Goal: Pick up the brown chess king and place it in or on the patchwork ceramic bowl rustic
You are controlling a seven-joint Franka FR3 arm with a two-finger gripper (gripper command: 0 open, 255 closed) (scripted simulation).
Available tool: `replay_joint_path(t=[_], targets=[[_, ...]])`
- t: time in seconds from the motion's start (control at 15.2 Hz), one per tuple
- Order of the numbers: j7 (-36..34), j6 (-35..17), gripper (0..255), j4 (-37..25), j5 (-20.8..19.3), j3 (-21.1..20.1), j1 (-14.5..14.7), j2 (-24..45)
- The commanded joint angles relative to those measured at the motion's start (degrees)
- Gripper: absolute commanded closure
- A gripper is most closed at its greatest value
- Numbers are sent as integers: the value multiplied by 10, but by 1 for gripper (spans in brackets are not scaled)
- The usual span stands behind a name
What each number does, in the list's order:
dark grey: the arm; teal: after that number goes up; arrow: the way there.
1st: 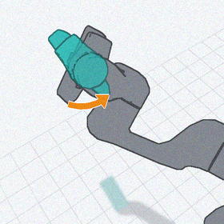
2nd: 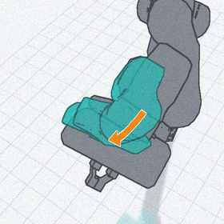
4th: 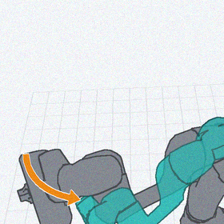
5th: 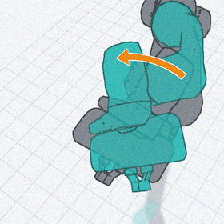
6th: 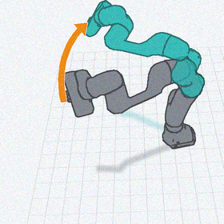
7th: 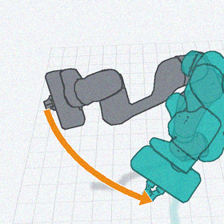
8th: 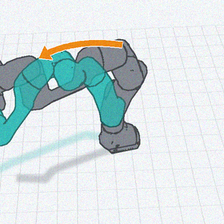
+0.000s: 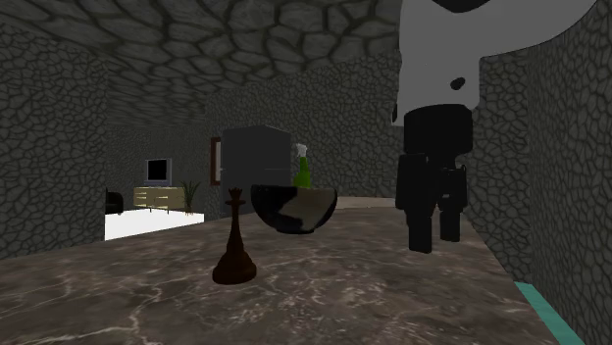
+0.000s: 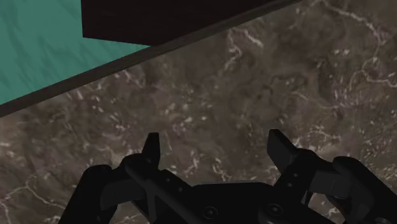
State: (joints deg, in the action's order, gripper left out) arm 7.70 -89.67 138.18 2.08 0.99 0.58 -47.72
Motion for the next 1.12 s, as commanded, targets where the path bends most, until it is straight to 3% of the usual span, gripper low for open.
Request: replay_joint_path(t=[0.0, 0.53, 1.06], targets=[[0, 0, 0, 0, 0, 0, 0, 0], [-80, -45, 0, -79, 67, -71, 31, 80], [-158, -82, 0, -190, 100, -137, 47, 177]])
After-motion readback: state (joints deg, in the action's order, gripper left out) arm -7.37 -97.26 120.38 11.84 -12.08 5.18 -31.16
